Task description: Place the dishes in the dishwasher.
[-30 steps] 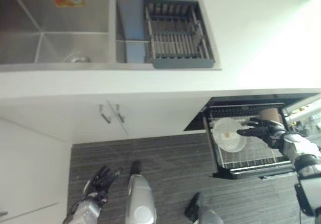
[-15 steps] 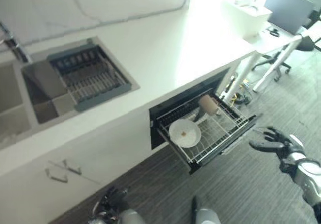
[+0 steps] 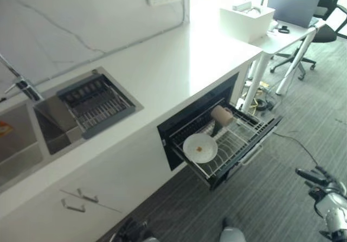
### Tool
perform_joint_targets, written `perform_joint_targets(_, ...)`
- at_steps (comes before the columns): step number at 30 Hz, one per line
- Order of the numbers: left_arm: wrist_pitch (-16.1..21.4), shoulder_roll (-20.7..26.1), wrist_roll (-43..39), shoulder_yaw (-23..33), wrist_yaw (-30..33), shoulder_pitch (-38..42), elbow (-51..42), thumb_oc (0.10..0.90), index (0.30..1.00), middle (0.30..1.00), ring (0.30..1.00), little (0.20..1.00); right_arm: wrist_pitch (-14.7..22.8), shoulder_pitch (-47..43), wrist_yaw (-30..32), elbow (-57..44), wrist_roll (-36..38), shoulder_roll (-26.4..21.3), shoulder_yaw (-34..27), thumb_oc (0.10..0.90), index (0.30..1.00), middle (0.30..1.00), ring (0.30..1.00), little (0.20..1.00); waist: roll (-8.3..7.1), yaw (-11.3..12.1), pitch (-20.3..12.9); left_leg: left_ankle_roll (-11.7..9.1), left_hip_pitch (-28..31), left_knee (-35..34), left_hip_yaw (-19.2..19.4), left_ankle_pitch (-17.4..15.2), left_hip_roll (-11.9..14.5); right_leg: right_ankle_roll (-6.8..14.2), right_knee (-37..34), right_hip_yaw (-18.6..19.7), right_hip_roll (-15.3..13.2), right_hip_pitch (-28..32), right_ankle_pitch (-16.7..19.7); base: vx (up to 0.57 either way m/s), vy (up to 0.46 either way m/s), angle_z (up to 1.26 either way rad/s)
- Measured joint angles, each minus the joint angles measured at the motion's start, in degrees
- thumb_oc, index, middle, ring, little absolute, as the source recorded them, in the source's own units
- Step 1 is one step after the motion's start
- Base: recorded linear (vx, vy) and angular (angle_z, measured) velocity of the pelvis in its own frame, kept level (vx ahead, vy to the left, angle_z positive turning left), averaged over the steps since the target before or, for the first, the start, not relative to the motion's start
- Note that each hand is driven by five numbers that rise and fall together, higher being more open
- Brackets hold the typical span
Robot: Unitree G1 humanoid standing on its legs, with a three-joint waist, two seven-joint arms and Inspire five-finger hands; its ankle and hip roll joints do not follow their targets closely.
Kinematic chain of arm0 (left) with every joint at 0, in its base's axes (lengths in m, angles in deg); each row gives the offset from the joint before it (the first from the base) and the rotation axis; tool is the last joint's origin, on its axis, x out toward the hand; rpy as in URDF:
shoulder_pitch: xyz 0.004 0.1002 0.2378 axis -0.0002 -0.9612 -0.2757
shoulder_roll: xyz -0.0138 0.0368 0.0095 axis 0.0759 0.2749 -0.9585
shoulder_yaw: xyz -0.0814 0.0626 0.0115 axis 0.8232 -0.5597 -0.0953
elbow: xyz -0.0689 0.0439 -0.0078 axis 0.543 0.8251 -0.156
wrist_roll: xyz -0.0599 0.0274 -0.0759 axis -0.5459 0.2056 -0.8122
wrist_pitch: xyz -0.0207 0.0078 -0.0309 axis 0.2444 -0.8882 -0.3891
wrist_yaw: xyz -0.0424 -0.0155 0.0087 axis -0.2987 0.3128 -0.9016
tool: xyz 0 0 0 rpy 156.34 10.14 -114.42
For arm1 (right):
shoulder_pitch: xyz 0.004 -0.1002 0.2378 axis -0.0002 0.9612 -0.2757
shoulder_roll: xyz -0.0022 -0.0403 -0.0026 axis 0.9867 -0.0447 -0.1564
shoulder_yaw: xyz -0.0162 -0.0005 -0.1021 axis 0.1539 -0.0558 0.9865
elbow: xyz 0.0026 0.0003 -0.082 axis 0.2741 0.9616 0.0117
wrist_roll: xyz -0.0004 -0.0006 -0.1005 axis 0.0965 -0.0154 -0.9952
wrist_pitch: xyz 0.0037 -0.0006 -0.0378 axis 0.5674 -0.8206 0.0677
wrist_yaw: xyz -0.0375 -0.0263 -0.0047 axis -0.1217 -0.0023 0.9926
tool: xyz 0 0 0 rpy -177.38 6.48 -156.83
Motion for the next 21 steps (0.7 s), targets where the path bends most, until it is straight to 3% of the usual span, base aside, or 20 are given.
perform_joint_targets(4, -0.7, 0.2, 0.4, -1.8, -0.1, 0.2, 0.4, 0.800, 0.900, 0.900, 0.900, 0.900, 0.0, -3.8, -0.2, 11.6, 4.1, -0.7, 1.3, 0.400, 0.300, 0.300, 0.300, 0.300, 0.35, 1.7, -0.2, 0.3, 0.1, -1.4, -1.4, 1.0, -1.0, 0.2, 0.1, -1.8, -0.9, 0.8, -0.1, 0.00, -0.060, 0.27)
perform_joint_targets(8, -2.4, 2.3, 2.1, -5.0, -0.2, 1.5, 2.9, 0.800, 0.900, 0.900, 0.900, 0.900, 1.0, -13.2, -1.9, 30.9, 9.6, -6.2, 1.4, 0.400, 0.300, 0.300, 0.300, 0.300, 0.71, 6.1, -0.6, 0.3, 0.0, -2.5, -2.9, 1.5, -1.3, 0.1, 0.5, -4.3, -1.6, 2.3, -0.8, 0.07, -0.059, 0.31)
perform_joint_targets(9, -2.5, 2.7, 2.2, -5.1, -0.2, 1.0, 2.9, 0.800, 0.900, 0.900, 0.900, 0.900, 1.0, -13.9, -2.1, 31.1, 10.8, -6.8, 1.4, 0.400, 0.300, 0.300, 0.300, 0.300, 1.42, 6.8, -1.0, 0.4, 0.0, -2.9, -2.9, 1.6, -1.4, 0.2, 1.1, -5.1, -2.1, 2.7, -1.3, 0.05, -0.074, 0.45)
perform_joint_targets(11, -2.5, 2.8, 2.2, -5.1, -0.2, 1.1, 2.8, 0.800, 0.900, 0.900, 0.900, 0.900, 0.8, -14.2, -2.4, 30.8, 11.7, -7.2, 1.4, 0.400, 0.300, 0.300, 0.300, 0.300, 0.69, 7.3, -0.7, 0.3, 0.0, -3.4, -3.5, 1.6, -1.7, 0.2, 1.5, -5.9, -2.5, 2.8, -1.8, 0.08, -0.055, 0.30)
perform_joint_targets(16, -2.7, 2.8, 2.1, -5.1, 0.0, -0.4, 2.7, 0.800, 0.900, 0.900, 0.900, 0.900, -0.4, -16.2, -1.7, 30.8, 12.8, -7.7, 1.4, 0.400, 0.300, 0.300, 0.300, 0.300, 1.63, 9.0, -1.1, 0.4, -0.2, -3.5, -4.4, 2.7, -2.4, 0.6, 2.1, -6.4, -2.9, 3.5, -2.6, 0.06, -0.004, 0.08)
perform_joint_targets(21, -2.4, 2.7, 1.5, -5.1, 0.2, -0.3, 1.3, 0.800, 0.900, 0.900, 0.900, 0.900, -1.9, -21.5, -0.2, 31.4, 12.5, -14.0, 4.2, 0.400, 0.300, 0.300, 0.300, 0.300, 2.93, 10.2, 1.1, 1.1, -3.5, -2.5, -6.7, 3.0, -5.7, 1.9, 1.9, -8.8, -6.3, 2.8, -2.4, -0.03, 0.061, 0.32)
